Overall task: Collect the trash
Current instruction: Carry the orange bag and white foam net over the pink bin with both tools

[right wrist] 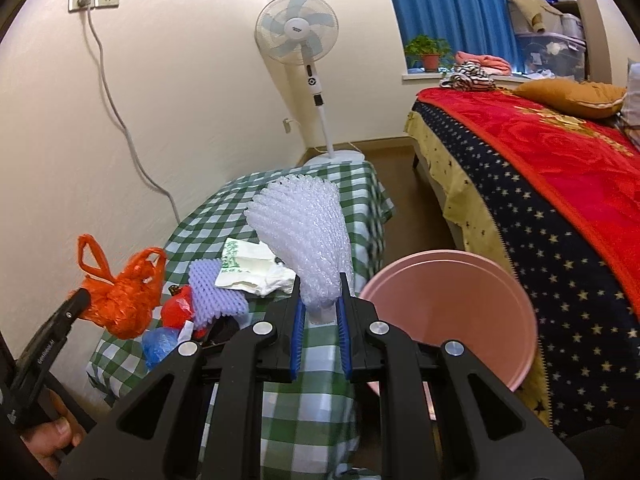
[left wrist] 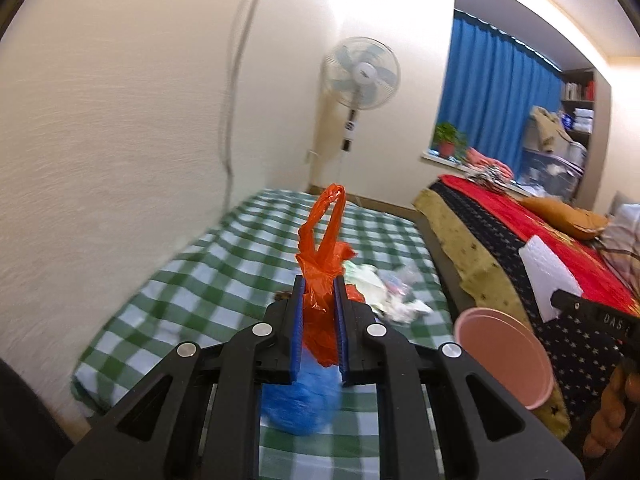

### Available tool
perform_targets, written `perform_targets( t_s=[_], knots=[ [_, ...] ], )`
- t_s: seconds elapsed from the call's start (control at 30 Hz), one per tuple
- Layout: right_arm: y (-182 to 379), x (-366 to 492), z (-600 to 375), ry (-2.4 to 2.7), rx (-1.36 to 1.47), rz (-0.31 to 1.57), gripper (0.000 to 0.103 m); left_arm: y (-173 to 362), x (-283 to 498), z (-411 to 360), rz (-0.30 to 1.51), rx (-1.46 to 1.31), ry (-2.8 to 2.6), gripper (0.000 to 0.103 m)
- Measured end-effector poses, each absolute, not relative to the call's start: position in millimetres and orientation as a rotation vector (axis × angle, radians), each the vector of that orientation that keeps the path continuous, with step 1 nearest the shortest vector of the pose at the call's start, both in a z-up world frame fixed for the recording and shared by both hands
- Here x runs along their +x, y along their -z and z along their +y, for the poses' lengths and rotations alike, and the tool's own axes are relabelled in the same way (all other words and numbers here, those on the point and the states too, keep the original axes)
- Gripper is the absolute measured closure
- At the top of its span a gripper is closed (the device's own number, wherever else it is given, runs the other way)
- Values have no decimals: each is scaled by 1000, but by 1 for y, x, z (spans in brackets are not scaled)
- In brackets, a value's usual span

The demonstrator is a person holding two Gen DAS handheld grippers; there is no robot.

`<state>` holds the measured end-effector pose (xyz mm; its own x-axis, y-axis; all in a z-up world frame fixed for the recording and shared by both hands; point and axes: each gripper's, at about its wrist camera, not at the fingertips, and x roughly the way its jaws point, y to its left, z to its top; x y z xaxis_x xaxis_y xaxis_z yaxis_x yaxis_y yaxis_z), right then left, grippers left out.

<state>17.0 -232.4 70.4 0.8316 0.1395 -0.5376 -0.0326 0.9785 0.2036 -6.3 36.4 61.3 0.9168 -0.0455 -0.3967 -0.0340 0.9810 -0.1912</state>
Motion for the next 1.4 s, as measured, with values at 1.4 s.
perform_targets(
  t_s=[1.4],
  knots=[
    [-41,33,-333,254,299,587,88,-4,83,-148,550,-76,465,90]
  ],
)
